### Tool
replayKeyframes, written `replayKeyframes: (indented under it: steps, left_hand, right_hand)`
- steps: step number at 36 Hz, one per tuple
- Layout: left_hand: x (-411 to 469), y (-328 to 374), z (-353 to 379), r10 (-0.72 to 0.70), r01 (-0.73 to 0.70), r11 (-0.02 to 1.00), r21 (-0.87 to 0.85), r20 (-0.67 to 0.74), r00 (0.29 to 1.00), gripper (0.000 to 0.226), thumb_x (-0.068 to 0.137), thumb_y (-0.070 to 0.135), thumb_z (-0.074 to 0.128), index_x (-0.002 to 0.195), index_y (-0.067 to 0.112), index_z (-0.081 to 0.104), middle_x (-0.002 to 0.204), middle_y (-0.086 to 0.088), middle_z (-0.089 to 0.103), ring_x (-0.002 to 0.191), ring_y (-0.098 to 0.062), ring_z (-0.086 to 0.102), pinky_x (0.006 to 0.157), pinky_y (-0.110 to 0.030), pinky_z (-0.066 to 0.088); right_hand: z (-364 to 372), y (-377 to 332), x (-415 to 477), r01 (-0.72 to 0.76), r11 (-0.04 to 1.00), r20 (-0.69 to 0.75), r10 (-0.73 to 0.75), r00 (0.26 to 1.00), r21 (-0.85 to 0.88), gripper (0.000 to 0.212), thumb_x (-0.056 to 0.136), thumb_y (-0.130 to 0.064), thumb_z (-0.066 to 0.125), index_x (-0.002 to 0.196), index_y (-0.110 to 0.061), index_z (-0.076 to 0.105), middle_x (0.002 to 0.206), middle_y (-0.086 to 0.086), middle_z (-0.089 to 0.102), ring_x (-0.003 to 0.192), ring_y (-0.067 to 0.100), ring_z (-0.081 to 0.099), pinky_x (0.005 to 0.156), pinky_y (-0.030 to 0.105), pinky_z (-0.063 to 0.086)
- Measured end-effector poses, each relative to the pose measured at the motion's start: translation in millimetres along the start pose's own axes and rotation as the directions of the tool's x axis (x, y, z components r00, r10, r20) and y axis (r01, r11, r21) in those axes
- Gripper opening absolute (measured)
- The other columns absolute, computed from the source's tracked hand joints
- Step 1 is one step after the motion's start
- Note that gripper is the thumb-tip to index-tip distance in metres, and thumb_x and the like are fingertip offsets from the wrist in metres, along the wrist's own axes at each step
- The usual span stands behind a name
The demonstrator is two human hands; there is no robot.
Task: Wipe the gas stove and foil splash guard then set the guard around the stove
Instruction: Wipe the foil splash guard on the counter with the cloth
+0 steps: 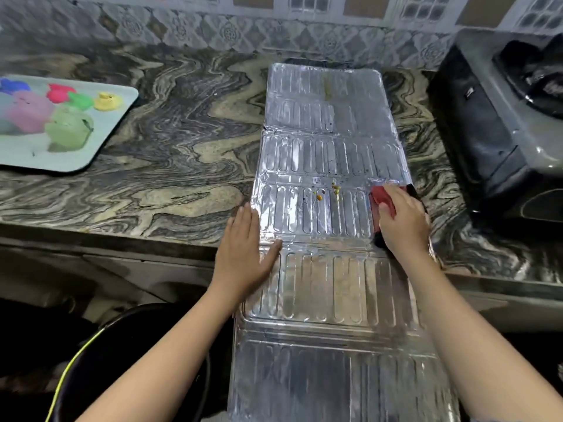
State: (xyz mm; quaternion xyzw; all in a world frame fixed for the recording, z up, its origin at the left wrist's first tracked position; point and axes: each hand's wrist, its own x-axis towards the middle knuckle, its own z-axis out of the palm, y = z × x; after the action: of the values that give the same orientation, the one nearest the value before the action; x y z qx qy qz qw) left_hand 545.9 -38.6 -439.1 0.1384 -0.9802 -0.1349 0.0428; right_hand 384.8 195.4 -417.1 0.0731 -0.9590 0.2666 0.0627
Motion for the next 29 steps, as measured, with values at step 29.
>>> replayKeyframes:
  steps: [29]
  left_hand:
    - [-20,-60,-24,0.134,-0.133,0.991,-0.035,0.039,0.990,0.095,0.076,0.074,0.016,0.149,0.015,0.011,0.158,0.000,0.008,0.145,-0.011,0.005,0.115,-0.025,0.002]
  right_hand:
    - [44,-100,-66,0.008,1.000,0.134,-0.008,0.991,0.002,0.045,0.096,-0.023,0.038,0.141,-0.021,0.035,0.150,-0.003,0.034,0.139,0.019,0.025,0.111,0.038,0.019]
